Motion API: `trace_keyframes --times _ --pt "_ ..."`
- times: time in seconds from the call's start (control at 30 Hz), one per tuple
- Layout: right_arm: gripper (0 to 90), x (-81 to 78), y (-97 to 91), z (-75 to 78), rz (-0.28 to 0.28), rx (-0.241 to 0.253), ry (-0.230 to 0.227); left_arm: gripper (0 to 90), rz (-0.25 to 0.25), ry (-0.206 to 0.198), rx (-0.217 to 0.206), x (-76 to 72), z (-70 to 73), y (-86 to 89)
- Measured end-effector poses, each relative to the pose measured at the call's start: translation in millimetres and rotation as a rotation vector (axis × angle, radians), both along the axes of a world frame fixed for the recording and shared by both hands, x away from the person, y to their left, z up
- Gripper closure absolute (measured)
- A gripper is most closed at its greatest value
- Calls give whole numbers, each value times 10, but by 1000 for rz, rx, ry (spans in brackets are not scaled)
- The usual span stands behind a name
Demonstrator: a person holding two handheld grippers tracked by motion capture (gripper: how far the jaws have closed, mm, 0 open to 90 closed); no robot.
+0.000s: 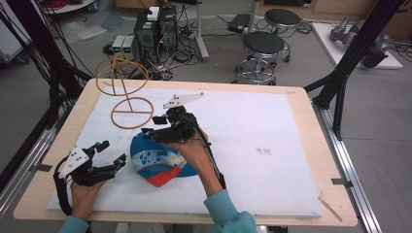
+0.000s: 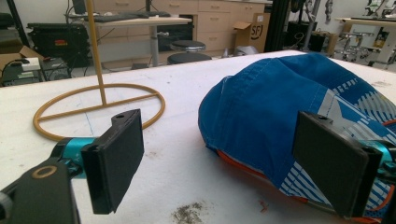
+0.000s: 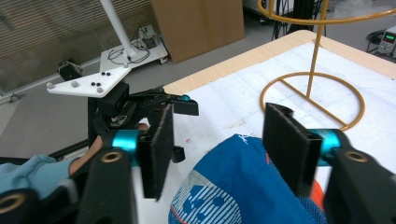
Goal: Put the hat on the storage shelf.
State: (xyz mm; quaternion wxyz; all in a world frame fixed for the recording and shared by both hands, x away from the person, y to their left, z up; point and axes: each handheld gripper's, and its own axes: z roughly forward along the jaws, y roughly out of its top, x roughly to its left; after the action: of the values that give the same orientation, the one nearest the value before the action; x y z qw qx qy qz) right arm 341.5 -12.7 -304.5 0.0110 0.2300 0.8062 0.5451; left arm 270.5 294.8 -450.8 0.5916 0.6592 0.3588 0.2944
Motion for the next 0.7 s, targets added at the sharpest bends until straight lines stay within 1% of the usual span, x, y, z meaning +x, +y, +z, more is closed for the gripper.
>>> trace_keyframes --times 0.03,0.07,0.1,0.13,0.2,0.23,0.3,0.37,0.4,0.47,0.53,0.57,0.6,0.63,0.7 --pt "349 1 -4 -7 -1 1 -8 172 0 0 0 0 0 0" --pt "314 -1 -12 -16 -10 -2 -6 172 0 0 0 0 0 0" --pt "291 6 -19 -27 -15 -4 -12 172 -1 -1 2 0 1 0" --pt "276 4 -30 -34 -17 -8 -4 172 -1 -1 0 -1 1 -3" --pt "232 9 -48 -49 -21 -8 -14 172 0 -2 3 -4 2 -6" --pt "196 7 -60 -53 -26 -17 -13 172 -2 -5 7 -5 2 -7" --pt "158 6 -80 -57 -26 -24 -19 172 -3 -9 12 -8 3 -10" --pt "119 -5 -119 -68 -38 -26 -32 171 -6 -11 19 -10 5 -14" --pt "117 -6 -136 -73 -37 -28 -38 171 -5 -12 18 -10 4 -17" --pt "113 -25 -181 -77 -43 -52 -47 171 -3 -10 15 -8 5 -14" --pt "112 -48 -244 -89 -46 -63 -57 171 -3 -9 11 -8 7 -11" --pt "112 -60 -275 -94 -49 -72 -70 171 -4 -12 11 -8 8 -10" --pt "112 -74 -301 -97 -51 -77 -73 171 -2 -15 24 -15 17 -13" --pt "112 -93 -348 -106 -56 -86 -87 171 -3 -25 45 -22 31 -15" --pt "112 -132 -439 -119 -67 -96 -94 171 -14 -30 54 -35 66 -22"
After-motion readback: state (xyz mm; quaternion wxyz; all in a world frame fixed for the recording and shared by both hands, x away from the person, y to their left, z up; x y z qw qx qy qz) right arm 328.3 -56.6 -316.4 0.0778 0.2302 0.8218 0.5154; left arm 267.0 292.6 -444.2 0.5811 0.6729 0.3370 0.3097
